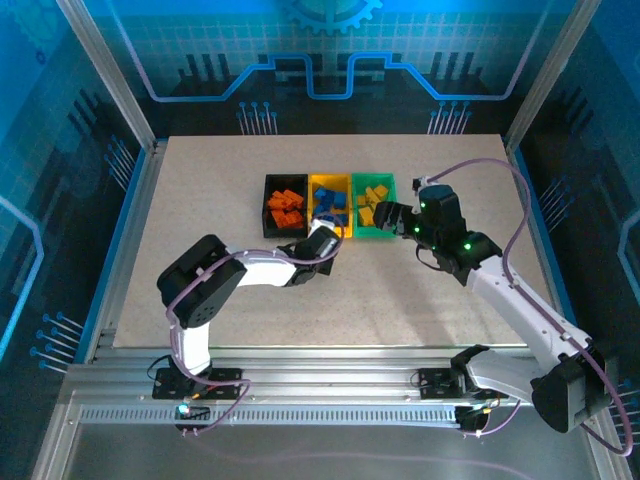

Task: Sort the legos into containers by color

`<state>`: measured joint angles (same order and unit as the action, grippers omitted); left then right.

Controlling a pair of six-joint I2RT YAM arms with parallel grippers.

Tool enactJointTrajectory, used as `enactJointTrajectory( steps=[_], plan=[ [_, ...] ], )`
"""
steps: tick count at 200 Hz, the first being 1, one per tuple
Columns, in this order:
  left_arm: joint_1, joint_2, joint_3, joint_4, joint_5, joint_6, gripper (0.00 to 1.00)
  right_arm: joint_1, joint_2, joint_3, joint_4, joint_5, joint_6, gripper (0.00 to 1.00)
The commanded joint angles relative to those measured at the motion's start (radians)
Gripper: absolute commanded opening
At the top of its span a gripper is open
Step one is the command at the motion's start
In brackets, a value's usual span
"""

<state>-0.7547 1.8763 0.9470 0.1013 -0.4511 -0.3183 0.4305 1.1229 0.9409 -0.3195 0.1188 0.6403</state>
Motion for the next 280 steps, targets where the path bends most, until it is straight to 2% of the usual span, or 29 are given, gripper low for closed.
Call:
enactJointTrajectory(
  steps=[1,33,65,101,149,163,189,213,219,223,252,270,280],
  plan=[
    [-0.04,-0.102,-0.051,-0.03,0.046,-0.067,0.29,-0.019,-0.015,-0.024,0.021,0.004,0.018,0.83],
    [-0.049,-0.26,-0.092,-0.093,0.121,-0.192,0.26,-0.028,-0.031,-0.055,0.021,0.005,0.033,0.83],
    [-0.034,-0.317,0.006,-0.171,0.122,-0.185,0.26,-0.036,-0.051,-0.116,0.034,0.0,0.051,0.84],
    [0.061,-0.184,0.202,-0.208,0.157,-0.162,0.26,-0.037,-0.043,-0.135,0.017,-0.001,0.063,0.84],
    [0.166,0.07,0.498,-0.292,0.208,-0.166,0.27,-0.04,-0.068,-0.141,-0.026,0.011,0.052,0.84],
    [0.175,0.123,0.567,-0.316,0.215,-0.164,0.35,-0.042,-0.079,-0.142,-0.036,0.01,0.051,0.84],
    [0.183,0.142,0.62,-0.318,0.235,-0.168,0.65,-0.044,-0.101,-0.142,-0.049,0.0,0.053,0.85],
    [0.174,0.06,0.592,-0.288,0.254,-0.166,0.78,-0.045,-0.12,-0.142,-0.057,0.003,0.056,0.88],
    [0.168,0.03,0.575,-0.279,0.251,-0.161,0.87,-0.046,-0.124,-0.141,-0.059,0.004,0.056,0.88],
    [0.164,0.009,0.56,-0.274,0.25,-0.157,0.98,-0.045,-0.127,-0.142,-0.06,0.004,0.055,0.89],
    [0.134,-0.195,0.401,-0.221,0.247,-0.14,0.99,-0.046,-0.145,-0.141,-0.063,0.005,0.032,0.91],
    [0.117,-0.362,0.235,-0.155,0.23,-0.128,0.99,-0.045,-0.167,-0.149,-0.063,0.02,0.014,0.93],
    [0.114,-0.459,0.133,-0.118,0.203,-0.124,0.99,-0.045,-0.184,-0.165,-0.054,0.038,0.012,0.98]
  ],
)
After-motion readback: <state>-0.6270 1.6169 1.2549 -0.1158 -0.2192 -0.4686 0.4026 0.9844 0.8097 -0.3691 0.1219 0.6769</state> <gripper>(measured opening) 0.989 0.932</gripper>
